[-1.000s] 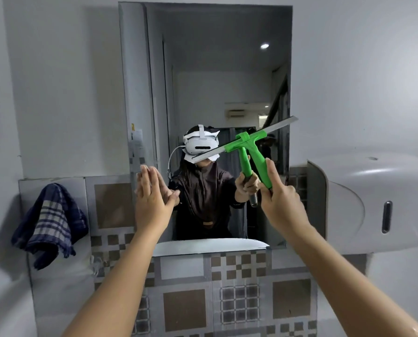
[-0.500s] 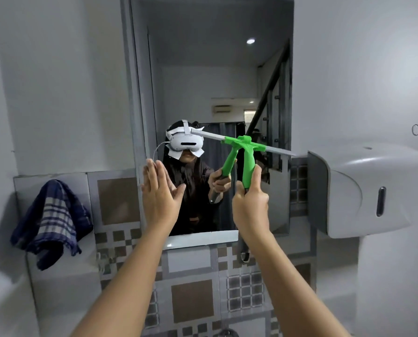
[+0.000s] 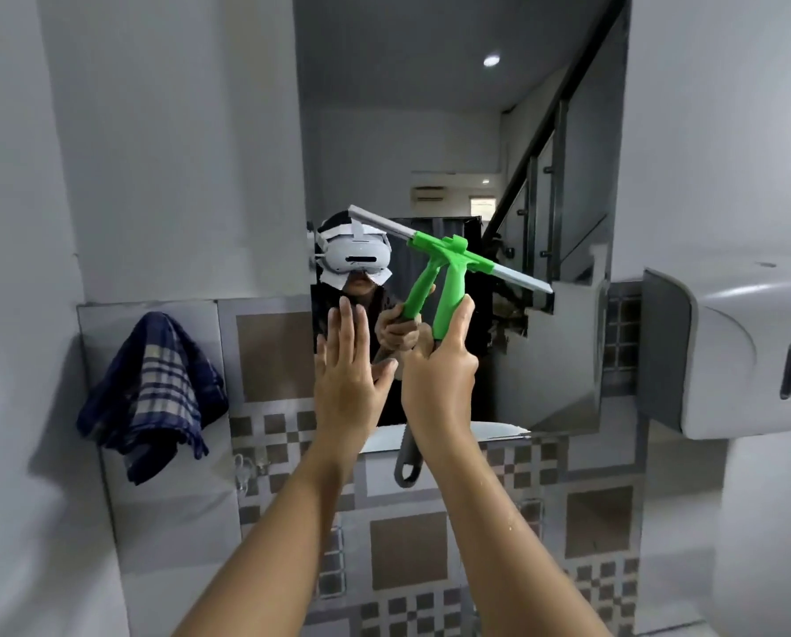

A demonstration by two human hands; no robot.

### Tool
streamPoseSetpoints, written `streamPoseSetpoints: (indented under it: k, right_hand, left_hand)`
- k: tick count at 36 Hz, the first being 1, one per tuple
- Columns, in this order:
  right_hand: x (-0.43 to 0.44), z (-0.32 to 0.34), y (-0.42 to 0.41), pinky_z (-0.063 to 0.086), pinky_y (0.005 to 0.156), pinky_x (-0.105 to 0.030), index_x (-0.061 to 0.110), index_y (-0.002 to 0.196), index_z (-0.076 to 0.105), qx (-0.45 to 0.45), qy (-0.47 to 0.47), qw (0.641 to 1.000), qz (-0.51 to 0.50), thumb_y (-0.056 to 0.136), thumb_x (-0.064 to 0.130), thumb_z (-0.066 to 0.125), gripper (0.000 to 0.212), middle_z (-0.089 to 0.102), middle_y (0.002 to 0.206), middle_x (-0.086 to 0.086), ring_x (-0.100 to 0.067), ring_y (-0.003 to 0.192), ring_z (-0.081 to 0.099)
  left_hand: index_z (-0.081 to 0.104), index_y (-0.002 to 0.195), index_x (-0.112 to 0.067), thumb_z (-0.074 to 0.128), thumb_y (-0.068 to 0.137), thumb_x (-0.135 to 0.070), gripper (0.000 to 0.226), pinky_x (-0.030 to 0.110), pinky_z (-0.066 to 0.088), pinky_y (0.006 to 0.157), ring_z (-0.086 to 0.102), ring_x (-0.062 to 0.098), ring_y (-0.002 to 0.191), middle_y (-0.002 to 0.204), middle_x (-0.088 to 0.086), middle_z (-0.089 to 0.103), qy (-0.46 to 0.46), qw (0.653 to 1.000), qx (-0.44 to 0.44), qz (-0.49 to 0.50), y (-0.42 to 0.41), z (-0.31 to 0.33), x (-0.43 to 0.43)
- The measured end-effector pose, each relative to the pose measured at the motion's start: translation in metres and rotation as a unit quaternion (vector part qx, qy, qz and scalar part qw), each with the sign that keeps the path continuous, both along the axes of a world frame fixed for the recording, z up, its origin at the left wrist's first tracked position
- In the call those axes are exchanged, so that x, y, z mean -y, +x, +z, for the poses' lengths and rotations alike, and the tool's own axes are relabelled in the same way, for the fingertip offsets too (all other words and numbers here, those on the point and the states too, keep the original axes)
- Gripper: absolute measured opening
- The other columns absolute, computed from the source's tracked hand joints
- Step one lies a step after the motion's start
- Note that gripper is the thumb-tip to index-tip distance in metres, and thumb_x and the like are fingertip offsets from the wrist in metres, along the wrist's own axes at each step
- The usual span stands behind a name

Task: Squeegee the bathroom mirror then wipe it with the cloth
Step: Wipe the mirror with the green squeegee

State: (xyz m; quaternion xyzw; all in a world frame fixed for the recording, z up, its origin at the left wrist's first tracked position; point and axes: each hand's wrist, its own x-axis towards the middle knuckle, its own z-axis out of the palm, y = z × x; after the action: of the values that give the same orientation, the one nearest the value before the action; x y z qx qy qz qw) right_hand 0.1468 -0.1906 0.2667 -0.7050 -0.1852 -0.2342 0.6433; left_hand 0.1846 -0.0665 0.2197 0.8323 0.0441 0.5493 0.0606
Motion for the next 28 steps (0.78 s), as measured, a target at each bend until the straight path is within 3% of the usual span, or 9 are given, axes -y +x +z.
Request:
streamPoseSetpoints:
  k: [2,4,6,7,9,12,17,21,28]
  right_hand:
    - [-0.007,0.0,-0.007,0.052,0.064,-0.037,0.032,0.146,0.001,0.018,-0.036,0.999,-0.006,0.098,0.03,0.036,0.059,0.061,0.083,-0.008,-0.024,0.073,0.062]
    - [-0.015,-0.001,-0.012,0.047,0.062,-0.035,0.03,0.147,0.001,0.033,-0.076,0.996,-0.017,0.098,0.034,0.033,0.058,0.057,0.081,-0.007,-0.023,0.072,0.058]
    - [-0.019,-0.004,-0.016,0.04,0.063,-0.033,0.029,0.147,0.0,0.046,-0.109,0.992,-0.029,0.098,0.037,0.031,0.059,0.05,0.08,-0.005,-0.022,0.072,0.051]
    - [-0.019,-0.006,-0.016,0.038,0.063,-0.032,0.029,0.147,0.0,0.052,-0.121,0.991,-0.033,0.098,0.039,0.031,0.059,0.048,0.079,-0.004,-0.022,0.073,0.05]
    - [-0.016,-0.008,-0.016,0.036,0.062,-0.031,0.029,0.147,-0.002,0.059,-0.149,0.986,-0.04,0.097,0.04,0.03,0.061,0.043,0.07,0.001,-0.022,0.071,0.05]
    - [-0.007,-0.01,-0.012,0.034,0.061,-0.031,0.03,0.147,-0.004,0.07,-0.196,0.977,-0.056,0.099,0.036,0.03,0.06,0.03,0.062,0.007,-0.019,0.066,0.041]
    - [0.012,-0.016,0.0,0.035,0.055,-0.03,0.029,0.147,-0.001,0.114,-0.257,0.955,-0.091,0.099,0.028,0.033,0.059,0.044,0.067,-0.001,-0.02,0.063,0.045]
    - [0.027,-0.016,0.01,0.03,0.047,-0.028,0.027,0.148,0.0,0.145,-0.301,0.937,-0.1,0.099,0.026,0.034,0.059,0.041,0.059,0.002,-0.019,0.055,0.044]
    - [0.047,-0.013,0.023,0.027,0.039,-0.025,0.025,0.148,0.003,0.184,-0.335,0.92,-0.08,0.097,0.017,0.038,0.063,0.064,0.089,-0.016,-0.017,0.046,0.039]
  left_hand:
    - [0.017,0.145,-0.001,0.001,0.098,-0.047,0.068,0.049,0.019,0.115,0.01,0.031,0.143,0.155,0.016,0.011,0.007,1.0,-0.007,-0.005,-0.002,-0.004,-0.001]
    - [0.01,0.147,-0.004,0.026,0.1,-0.034,0.058,0.047,0.018,0.116,0.005,0.028,0.144,0.156,0.014,0.004,0.016,1.0,-0.014,0.015,0.003,-0.013,-0.008]
    - [0.003,0.148,-0.008,0.054,0.092,-0.018,0.077,0.043,0.015,0.116,0.001,0.024,0.145,0.157,0.01,-0.001,0.009,0.999,-0.015,0.034,0.007,-0.019,-0.014]
    - [0.001,0.148,-0.009,0.059,0.09,-0.017,0.082,0.042,0.013,0.117,-0.001,0.023,0.145,0.157,0.009,-0.003,0.003,0.999,-0.024,0.035,0.007,-0.021,-0.015]
    - [0.001,0.148,-0.008,0.05,0.092,-0.026,0.076,0.039,0.006,0.117,-0.006,0.023,0.145,0.157,0.008,-0.006,0.008,0.999,-0.038,0.03,0.001,-0.023,-0.013]
    - [0.006,0.148,-0.008,0.019,0.089,-0.04,0.068,0.039,0.005,0.117,-0.006,0.023,0.144,0.156,0.007,-0.005,-0.012,0.999,-0.041,-0.006,-0.009,-0.025,-0.005]
    - [0.008,0.148,-0.009,0.058,0.088,-0.031,0.081,0.041,0.011,0.117,-0.003,0.022,0.145,0.157,0.008,0.001,-0.032,0.999,-0.036,0.016,-0.003,-0.038,-0.005]
    - [0.01,0.148,-0.007,0.061,0.088,-0.03,0.082,0.039,0.009,0.117,-0.002,0.022,0.145,0.157,0.01,0.003,-0.047,0.998,-0.03,0.026,-0.001,-0.045,0.0]
    - [0.011,0.147,-0.006,0.063,0.086,-0.032,0.085,0.049,0.026,0.113,0.006,0.03,0.144,0.156,0.015,0.005,-0.068,0.997,-0.024,0.04,0.003,-0.064,0.006]
